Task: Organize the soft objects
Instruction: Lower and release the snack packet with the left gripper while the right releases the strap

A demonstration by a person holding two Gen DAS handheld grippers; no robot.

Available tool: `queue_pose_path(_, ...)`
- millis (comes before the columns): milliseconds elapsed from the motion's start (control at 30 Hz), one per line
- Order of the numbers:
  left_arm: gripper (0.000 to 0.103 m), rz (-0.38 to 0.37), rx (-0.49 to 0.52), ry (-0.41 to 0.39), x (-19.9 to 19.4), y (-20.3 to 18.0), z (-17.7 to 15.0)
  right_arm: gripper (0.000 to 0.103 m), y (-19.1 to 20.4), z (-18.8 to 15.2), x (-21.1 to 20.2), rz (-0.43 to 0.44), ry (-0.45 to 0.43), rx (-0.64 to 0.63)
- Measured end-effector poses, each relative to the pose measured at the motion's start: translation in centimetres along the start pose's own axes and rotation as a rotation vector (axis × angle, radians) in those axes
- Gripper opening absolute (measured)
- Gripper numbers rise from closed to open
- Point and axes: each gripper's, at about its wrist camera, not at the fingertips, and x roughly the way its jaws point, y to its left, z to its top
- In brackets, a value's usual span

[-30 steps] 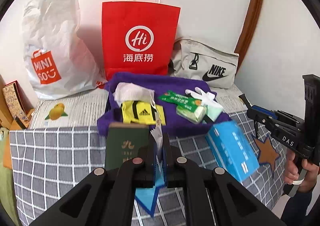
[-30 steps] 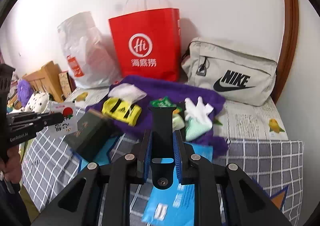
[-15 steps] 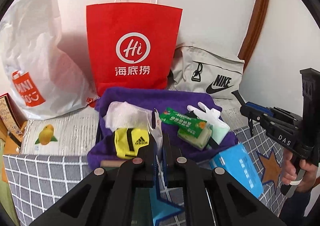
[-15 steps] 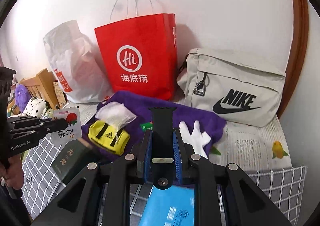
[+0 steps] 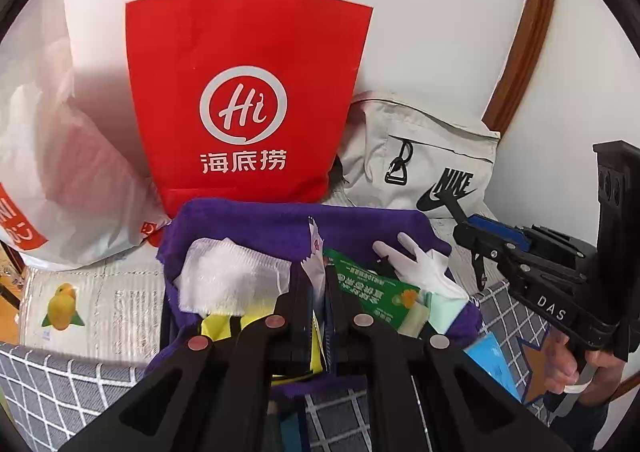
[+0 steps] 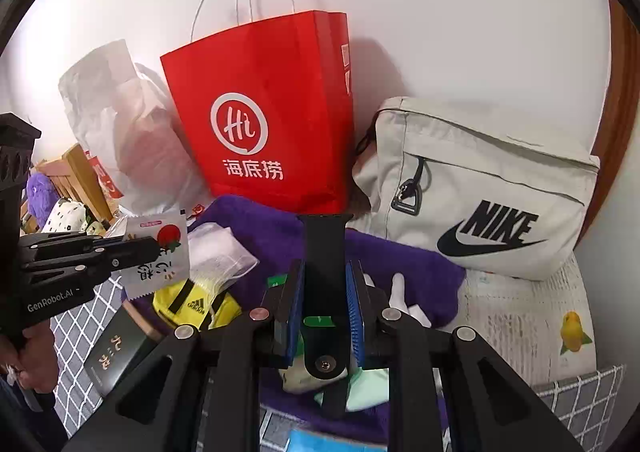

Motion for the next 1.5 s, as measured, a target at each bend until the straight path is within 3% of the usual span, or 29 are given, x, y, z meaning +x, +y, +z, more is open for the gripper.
queue_pose_path(333,0.006,-0.002,-0.014,0.064,3.2,1.1,-0.4,0.021,-0.4,-1.1,4.9,0.050,0.121,-0.001)
queue_pose_path(633,0.006,-0.042,-0.023,0.095,4.1,1.2,-0.6,0.021,-2.3,-2.2,7.1,-0.024,0.216,0.008)
queue_pose_path(933,0.006,-0.058,-0.018,0.119,4.8,0.9,-1.0,0.021,-2.6,-3.3,9.1,0.001,0.299,-0.003)
queue_pose_path(1433,0.006,-0.114,-0.018,0.152,6.1,-0.1,-1.2,0.022,-3.5,-3.1,9.0,-0.014,0.307,0.022)
queue_pose_path(1500,0.006,-0.129,-0.027,0.164,6.2,-0.2,-1.3,0.031,-3.4,-2.9,8.5,-0.014,0.291,0.030)
